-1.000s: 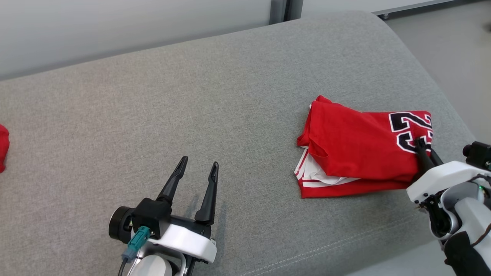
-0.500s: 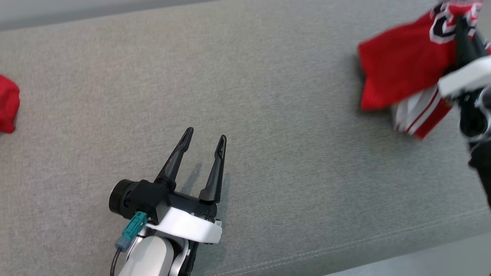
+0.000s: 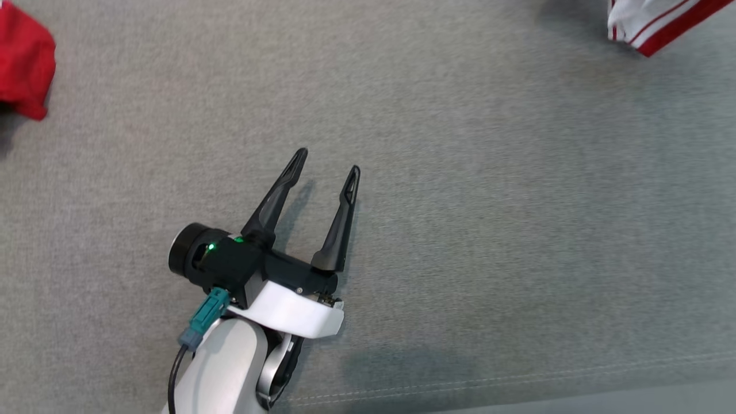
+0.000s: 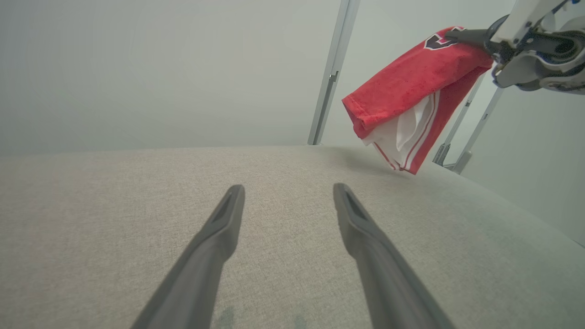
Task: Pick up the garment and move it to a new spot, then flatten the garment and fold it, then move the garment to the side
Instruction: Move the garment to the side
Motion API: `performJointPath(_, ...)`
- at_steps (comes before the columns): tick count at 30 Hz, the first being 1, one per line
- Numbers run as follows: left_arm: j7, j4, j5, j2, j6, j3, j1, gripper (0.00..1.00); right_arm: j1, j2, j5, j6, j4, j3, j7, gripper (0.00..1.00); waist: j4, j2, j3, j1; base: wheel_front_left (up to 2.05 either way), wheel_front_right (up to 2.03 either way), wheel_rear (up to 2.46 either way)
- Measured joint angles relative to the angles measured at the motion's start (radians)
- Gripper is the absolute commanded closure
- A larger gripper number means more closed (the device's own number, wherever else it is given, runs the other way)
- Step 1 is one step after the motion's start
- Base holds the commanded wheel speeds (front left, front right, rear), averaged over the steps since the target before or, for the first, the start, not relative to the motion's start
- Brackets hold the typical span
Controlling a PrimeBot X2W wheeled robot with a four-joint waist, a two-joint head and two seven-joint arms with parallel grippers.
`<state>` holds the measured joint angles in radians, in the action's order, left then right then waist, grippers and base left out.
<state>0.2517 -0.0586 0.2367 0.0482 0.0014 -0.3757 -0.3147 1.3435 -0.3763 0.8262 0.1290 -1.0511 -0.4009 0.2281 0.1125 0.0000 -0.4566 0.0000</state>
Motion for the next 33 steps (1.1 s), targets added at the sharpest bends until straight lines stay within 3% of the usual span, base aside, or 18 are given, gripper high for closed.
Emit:
performJointPath(9,0.000,0.000,-0.013,0.000,-0.010,-0.017,-0.049,0.00,0.131,-0.079,0.001,0.000,-0.117,0.012,0.011,1.00,-0.073,0.0000,-0.104,0.0000,0.00,0.00,0.00)
performJointPath(14,0.000,0.002,-0.023,0.005,-0.010,-0.018,-0.065,0.00,0.130,-0.123,-0.007,0.000,-0.189,0.044,0.020,1.00,-0.069,0.0000,-0.143,0.0000,0.00,0.00,0.00)
performJointPath(23,0.000,-0.006,-0.026,0.012,-0.018,-0.033,-0.081,0.00,-0.024,-0.141,-0.041,0.000,-0.241,0.179,0.022,1.00,0.013,0.0000,-0.146,0.0000,0.00,0.00,0.00)
performJointPath(33,0.000,-0.018,-0.025,0.026,-0.018,-0.048,-0.084,0.00,-0.223,-0.153,-0.110,0.000,-0.256,0.359,-0.039,1.00,0.030,0.0000,-0.120,0.0000,0.00,0.00,0.00)
